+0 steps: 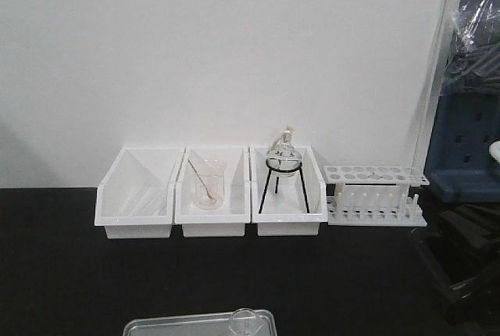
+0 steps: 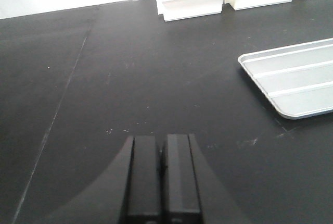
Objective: Move beaker to silver tray on left bench
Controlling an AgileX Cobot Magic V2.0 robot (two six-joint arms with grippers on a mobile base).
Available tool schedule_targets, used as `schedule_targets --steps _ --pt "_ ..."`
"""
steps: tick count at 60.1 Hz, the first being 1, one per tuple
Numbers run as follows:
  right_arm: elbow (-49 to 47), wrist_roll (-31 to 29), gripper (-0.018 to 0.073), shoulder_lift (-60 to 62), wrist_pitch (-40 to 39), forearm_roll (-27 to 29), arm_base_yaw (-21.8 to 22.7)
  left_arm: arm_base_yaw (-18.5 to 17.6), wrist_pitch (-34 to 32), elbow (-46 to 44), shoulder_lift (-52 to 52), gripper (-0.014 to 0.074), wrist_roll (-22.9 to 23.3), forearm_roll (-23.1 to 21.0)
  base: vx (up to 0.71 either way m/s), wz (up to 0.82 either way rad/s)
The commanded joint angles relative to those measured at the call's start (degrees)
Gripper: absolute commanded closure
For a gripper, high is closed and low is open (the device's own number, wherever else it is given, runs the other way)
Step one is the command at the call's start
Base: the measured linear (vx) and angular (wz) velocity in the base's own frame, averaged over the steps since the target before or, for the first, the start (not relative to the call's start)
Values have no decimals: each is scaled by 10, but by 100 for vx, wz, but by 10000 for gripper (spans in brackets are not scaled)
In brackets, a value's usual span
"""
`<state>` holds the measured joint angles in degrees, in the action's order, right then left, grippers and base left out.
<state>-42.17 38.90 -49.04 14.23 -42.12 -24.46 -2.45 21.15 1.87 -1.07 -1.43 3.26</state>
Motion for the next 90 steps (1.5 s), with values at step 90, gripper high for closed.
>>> schedule_targets --steps 90 --pt "443 -266 571 504 -127 352 212 -4 -43 11 -4 595 1 -2 0 0"
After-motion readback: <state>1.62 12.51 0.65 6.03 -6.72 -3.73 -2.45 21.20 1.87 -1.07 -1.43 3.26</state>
